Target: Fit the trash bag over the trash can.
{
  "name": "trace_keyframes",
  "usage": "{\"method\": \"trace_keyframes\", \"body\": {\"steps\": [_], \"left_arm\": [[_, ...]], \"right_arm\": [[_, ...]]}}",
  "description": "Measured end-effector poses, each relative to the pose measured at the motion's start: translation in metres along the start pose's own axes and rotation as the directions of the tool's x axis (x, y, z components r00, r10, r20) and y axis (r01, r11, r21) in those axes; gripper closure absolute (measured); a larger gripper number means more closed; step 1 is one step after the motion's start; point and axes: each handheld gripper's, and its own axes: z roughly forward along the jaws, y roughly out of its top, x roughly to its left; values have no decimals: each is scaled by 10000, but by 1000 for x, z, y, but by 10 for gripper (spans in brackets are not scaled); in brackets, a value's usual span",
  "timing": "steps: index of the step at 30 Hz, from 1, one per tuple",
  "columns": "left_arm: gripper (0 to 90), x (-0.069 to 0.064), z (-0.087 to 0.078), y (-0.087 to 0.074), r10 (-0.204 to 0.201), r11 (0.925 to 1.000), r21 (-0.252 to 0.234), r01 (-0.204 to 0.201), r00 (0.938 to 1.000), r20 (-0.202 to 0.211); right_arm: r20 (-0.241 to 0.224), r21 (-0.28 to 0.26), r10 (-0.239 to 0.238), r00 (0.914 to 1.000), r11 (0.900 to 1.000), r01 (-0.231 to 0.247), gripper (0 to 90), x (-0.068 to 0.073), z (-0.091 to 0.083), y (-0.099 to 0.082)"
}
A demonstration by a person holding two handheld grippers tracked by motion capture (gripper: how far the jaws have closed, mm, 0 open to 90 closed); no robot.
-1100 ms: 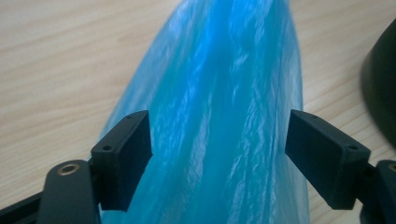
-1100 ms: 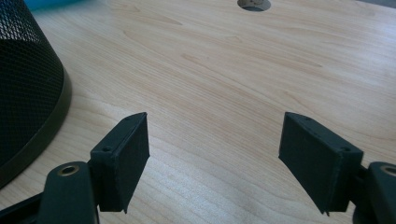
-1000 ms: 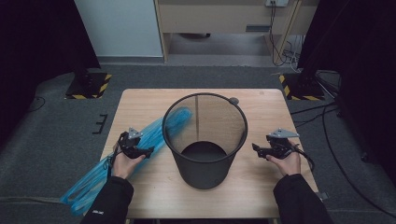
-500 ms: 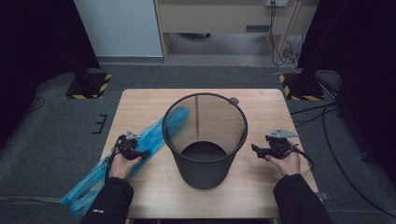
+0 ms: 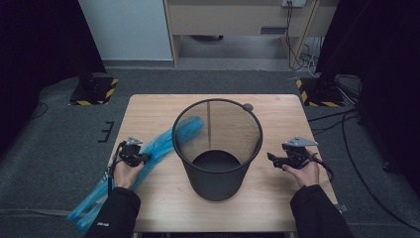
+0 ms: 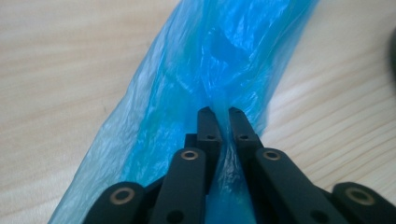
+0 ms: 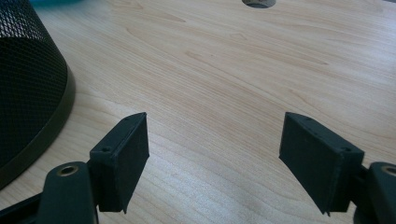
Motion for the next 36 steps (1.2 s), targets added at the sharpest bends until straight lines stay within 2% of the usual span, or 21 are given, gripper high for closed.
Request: {"method": "trace_keyframes", "body": {"steps": [1,3,6,9,11,13,17,18,19,20,21,22,23,24,25,27,28,30,33,34,36], "left_arm": [[877,1,-8,3,-286,9980,-552,295,9995,162],[877,1,-13,5,-379,9959,-813,391,9991,165],[875,1,-35,13,-862,9754,-1981,968,9944,612],[873,-2,-56,24,-887,9490,-2958,1096,9926,832],[874,-6,-71,32,-854,9199,-3735,1193,9907,1061],[874,-10,-82,38,-711,8995,-4218,1143,9906,1167],[871,-24,-106,50,-296,8375,-5365,1039,9889,1454],[870,-29,-114,54,-104,8178,-5678,938,9889,1484],[869,-29,-114,54,-104,8178,-5678,938,9889,1484],[868,-37,-124,59,230,7923,-6057,730,9885,1493],[867,-44,-131,62,427,7746,-6293,632,9875,1517],[866,-47,-134,63,563,7641,-6427,561,9866,1532],[863,-47,-134,63,563,7641,-6427,561,9866,1532],[862,-57,-141,67,1035,7358,-6758,434,9790,1756],[860,-61,-143,68,1227,7248,-6879,378,9754,1829],[860,-69,-147,69,1536,7092,-7041,345,9673,2020],[860,-69,-147,69,1536,7092,-7041,345,9673,2020],[860,-80,-150,70,1973,6947,-7193,78,9595,2010],[860,-94,-152,72,2514,6808,-7323,-141,9436,2155],[854,-99,-152,73,2760,6814,-7315,-248,9344,2254],[840,-107,-152,73,2931,6824,-7292,-501,9327,2102]], "right_arm": [[22,-4,10,10000,10000,-10,239,0,0,0],[24,-12,3,10000,10000,-3,239,-1,0,0],[31,9,-5,10000,10000,5,239,0,0,1],[18,-13,-42,10000,10000,42,239,0,0,1],[3,33,-42,10000,10000,42,240,0,0,1],[-5,35,-9,10000,10000,9,240,0,0,1],[20,-9,-32,10000,10000,32,240,0,0,1],[13,-24,-31,10000,10000,31,240,-1,0,1],[13,-24,-31,10000,10000,31,240,-1,0,1],[30,-10,-70,10000,10000,70,240,-1,0,1],[27,-6,-71,10000,10000,71,240,-1,0,1],[14,-12,-14,10000,10000,14,241,-1,0,1],[14,-12,-14,10000,10000,14,241,-1,0,1],[27,-52,3,10000,10000,-3,241,-2,-1,1],[42,-39,17,10000,10000,-17,241,-2,-2,2],[100,-141,53,9999,9999,-51,241,-3,-2,2],[147,-197,91,9998,9998,-88,241,-4,-3,2],[164,-205,115,9998,9997,-112,242,-5,-4,2],[206,-262,203,9996,9995,-197,242,-6,-5,2],[227,-281,182,9996,9995,-176,242,-6,-5,3],[224,-344,269,9994,9991,-261,243,-7,-7,3]]}}
